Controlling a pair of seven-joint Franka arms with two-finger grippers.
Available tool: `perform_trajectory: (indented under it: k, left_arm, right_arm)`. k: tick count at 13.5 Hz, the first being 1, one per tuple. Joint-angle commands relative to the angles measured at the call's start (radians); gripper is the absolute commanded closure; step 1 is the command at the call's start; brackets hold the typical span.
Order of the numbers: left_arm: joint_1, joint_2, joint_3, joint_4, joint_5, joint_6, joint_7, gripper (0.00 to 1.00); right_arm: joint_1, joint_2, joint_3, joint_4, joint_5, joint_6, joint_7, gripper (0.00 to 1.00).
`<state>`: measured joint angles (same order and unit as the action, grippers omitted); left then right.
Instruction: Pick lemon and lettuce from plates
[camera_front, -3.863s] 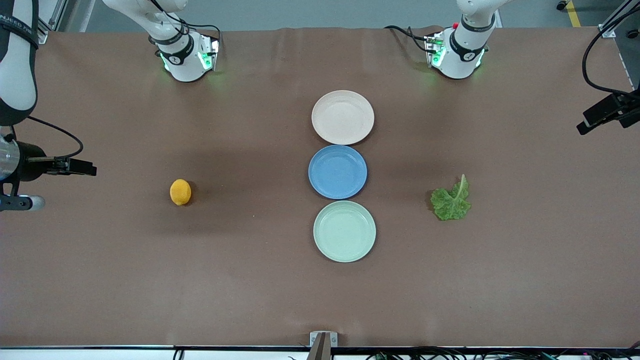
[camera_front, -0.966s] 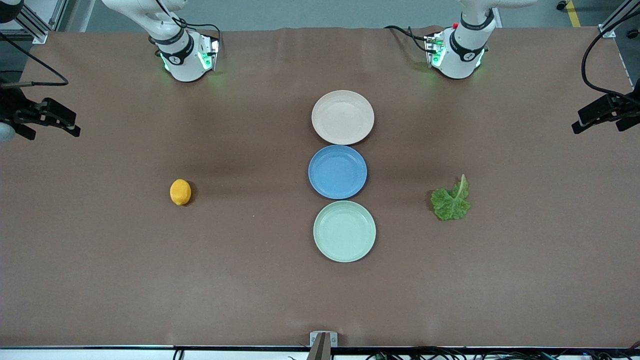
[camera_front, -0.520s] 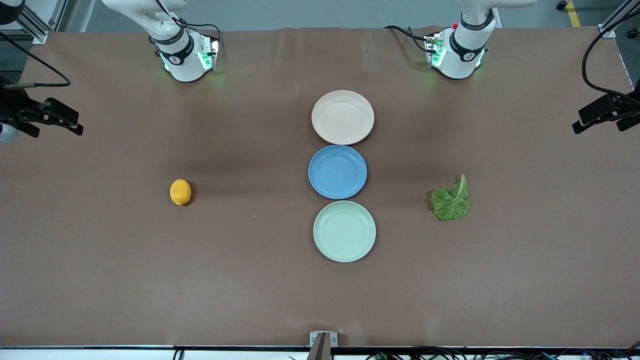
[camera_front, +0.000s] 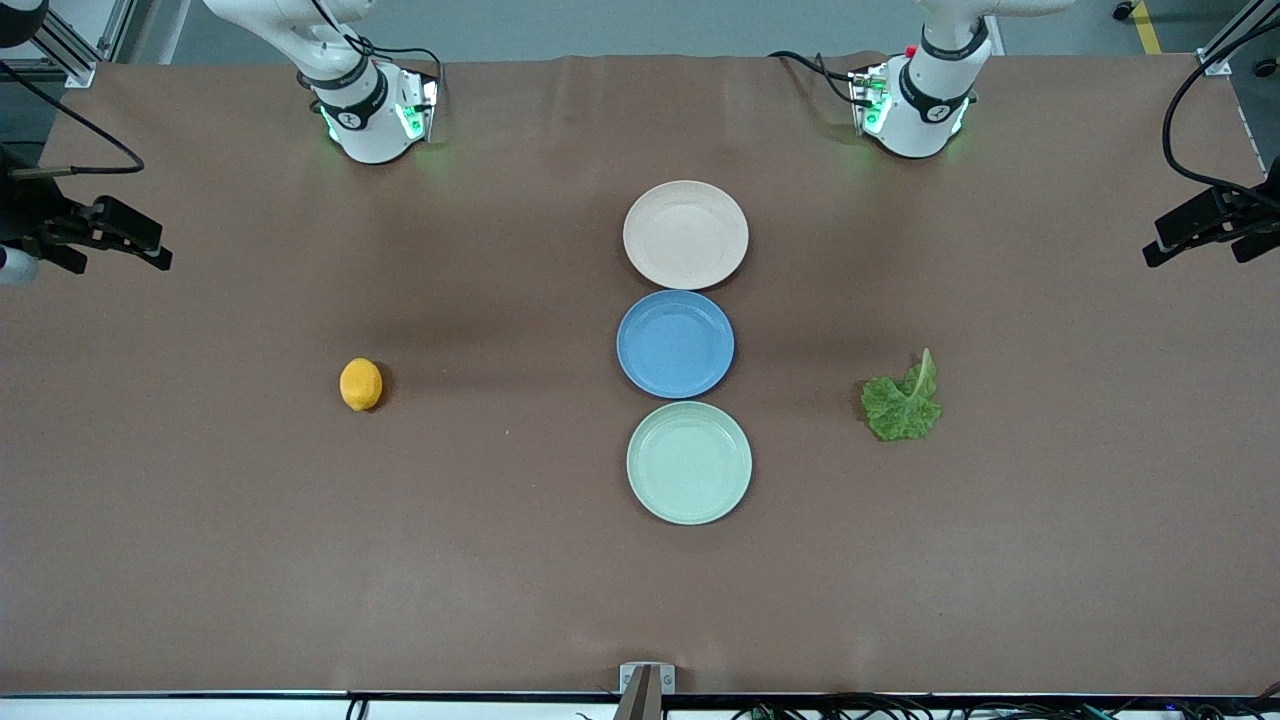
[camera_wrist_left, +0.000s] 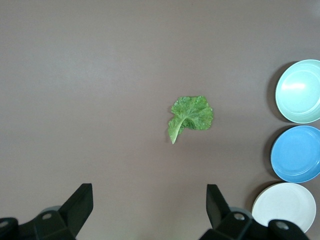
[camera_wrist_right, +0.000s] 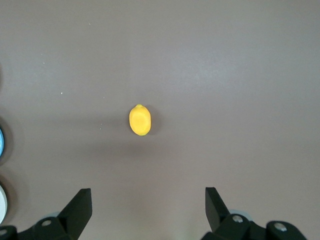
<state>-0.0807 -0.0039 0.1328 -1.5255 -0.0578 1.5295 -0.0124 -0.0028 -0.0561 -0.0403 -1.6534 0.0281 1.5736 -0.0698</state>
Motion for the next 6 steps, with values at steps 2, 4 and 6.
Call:
perform_trajectory:
  k: [2,4,6]
  left_arm:
    - [-0.008,0.004,0.002,0.022,0.018,-0.022,0.023,0.0]
    - [-0.008,0.004,0.002,0.022,0.019,-0.02,0.023,0.0]
    - [-0.008,0.004,0.002,0.022,0.019,-0.022,0.022,0.0]
  right_arm:
    - [0.0,-0.03,0.0,-0.028,0.004,0.011,-0.025,0.0]
    - [0.0,-0.03,0.0,-0.028,0.001,0.013,-0.025,0.0]
    - [0.001,-0.03,0.0,-0.028,0.003,0.008,-0.022,0.0]
